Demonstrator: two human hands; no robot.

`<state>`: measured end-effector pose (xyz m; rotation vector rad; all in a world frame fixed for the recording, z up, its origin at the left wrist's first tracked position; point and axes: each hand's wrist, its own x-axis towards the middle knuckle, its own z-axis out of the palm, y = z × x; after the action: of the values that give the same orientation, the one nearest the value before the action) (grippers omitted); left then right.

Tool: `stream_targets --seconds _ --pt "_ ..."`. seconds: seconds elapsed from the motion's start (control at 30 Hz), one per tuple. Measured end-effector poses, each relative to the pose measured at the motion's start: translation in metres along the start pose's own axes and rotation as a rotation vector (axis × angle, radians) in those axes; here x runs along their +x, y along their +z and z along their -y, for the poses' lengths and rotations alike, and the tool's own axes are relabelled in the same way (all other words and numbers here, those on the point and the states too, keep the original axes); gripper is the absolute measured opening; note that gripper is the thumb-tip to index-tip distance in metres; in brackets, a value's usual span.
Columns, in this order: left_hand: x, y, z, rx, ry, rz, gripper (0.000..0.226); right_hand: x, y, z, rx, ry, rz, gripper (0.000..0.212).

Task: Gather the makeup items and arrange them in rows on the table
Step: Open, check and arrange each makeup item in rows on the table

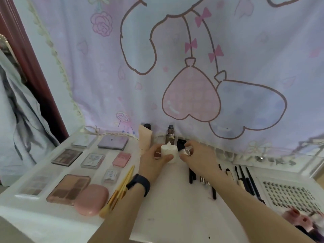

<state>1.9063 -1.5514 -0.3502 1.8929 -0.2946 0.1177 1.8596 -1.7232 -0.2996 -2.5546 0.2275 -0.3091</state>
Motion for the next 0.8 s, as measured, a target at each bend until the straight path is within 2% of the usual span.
stream_targets --seconds 0.13,0.23,0.5,0.8 --pt "-0.001 0.004 0.007 0.022 0.046 -0.037 0.038 0.011 0.009 0.000 -0.133 -0.007 0.018 0.021" --pt "0.001 0.003 0.011 0.046 0.043 -0.047 0.037 0.013 0.015 -0.007 -0.100 -0.026 0.049 0.016" --pt "0.004 0.006 0.015 0.103 0.028 -0.038 0.046 0.018 0.020 -0.023 -0.173 -0.080 0.095 0.032" --pt "0.002 0.006 0.015 0.141 0.031 -0.035 0.044 0.020 0.021 -0.024 -0.210 -0.066 0.103 0.031"
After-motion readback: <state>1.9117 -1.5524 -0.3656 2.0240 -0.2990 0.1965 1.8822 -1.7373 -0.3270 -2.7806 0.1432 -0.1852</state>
